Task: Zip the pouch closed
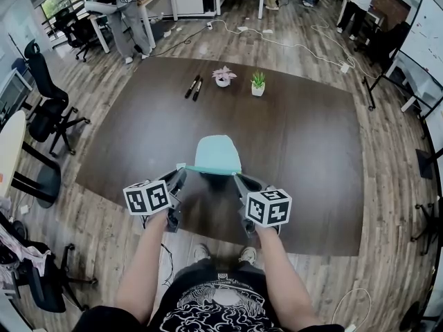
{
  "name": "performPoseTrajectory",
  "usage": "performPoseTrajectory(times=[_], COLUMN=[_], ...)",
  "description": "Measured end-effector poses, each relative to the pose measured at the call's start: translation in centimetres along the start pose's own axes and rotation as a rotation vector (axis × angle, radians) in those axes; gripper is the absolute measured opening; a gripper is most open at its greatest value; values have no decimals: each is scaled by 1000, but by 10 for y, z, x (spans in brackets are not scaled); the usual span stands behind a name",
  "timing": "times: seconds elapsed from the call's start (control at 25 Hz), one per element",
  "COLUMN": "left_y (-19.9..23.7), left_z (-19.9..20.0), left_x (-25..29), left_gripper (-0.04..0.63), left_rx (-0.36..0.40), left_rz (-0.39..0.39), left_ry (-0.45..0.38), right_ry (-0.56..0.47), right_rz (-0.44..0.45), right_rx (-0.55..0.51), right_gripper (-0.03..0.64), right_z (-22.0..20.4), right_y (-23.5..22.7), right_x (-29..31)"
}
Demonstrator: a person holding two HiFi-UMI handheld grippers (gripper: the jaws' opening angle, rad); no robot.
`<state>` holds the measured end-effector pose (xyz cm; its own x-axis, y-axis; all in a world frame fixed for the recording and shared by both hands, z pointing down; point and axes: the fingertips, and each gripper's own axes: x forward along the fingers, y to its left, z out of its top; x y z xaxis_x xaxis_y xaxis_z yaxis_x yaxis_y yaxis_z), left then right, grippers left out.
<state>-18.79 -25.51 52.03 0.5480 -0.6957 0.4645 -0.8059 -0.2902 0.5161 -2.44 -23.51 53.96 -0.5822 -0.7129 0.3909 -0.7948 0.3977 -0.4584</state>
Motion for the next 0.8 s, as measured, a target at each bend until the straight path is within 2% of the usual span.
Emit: performPoseTrajectory(times=[0.36,0.8], left_y=[3,-7], left_z=[-2,-2], left_x=[2,9], left_gripper=[21,21], left_rx=[-5,5], left_rz=[2,-32], left_ry=[7,37], right_ry=[-10,-1], right_rz=[-16,-73], right_rx=[10,-9], right_gripper=[0,2], right_z=[4,5], right_y=[-7,-19], right_x=[-1,-2])
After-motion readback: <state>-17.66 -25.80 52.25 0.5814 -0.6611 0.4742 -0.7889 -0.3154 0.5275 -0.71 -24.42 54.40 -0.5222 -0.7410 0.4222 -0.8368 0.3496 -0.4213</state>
